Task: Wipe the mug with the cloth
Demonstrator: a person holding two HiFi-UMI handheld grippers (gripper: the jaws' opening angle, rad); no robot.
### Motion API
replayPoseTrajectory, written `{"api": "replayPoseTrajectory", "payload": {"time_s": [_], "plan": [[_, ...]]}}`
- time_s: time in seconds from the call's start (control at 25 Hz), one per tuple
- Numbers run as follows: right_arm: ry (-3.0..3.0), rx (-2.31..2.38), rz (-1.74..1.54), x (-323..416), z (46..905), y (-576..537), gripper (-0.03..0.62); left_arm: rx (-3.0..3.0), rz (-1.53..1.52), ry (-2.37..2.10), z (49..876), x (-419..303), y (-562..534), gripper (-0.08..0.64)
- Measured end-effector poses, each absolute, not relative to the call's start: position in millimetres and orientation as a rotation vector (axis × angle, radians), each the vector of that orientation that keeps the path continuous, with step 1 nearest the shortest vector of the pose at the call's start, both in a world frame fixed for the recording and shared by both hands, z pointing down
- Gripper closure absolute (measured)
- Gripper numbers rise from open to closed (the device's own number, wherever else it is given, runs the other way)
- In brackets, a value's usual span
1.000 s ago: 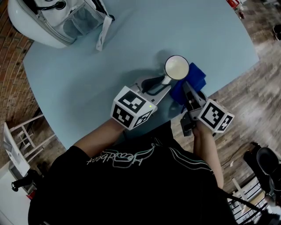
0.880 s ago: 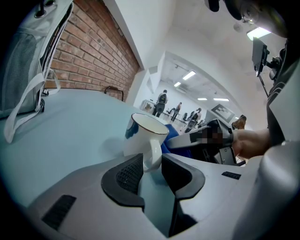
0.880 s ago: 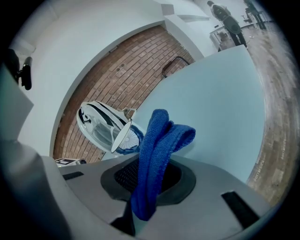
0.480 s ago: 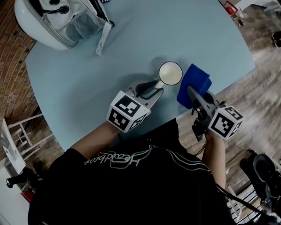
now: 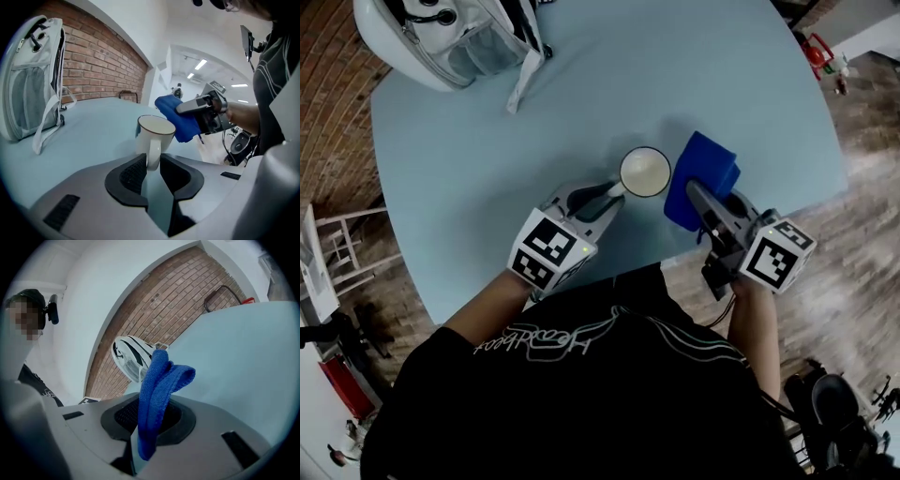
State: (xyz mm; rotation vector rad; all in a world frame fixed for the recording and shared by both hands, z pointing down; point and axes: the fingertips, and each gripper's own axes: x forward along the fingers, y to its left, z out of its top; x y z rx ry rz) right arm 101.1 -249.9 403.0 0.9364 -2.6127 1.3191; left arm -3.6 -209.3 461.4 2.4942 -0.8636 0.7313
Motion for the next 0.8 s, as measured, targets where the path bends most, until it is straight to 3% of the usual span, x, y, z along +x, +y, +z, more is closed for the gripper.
{"api": "replayPoseTrajectory", "payload": {"time_s": [0.28,0.8], "plan": [[-2.599,0.764,1.389,92,422,-265,0.531,2.471,0.771,-0.961,463,-5,-214,0.465],[-2.376,0.537,1.128,79,473,-270,0.531,2.456,0.822,-1.025,466,-4,-219,0.466]]}}
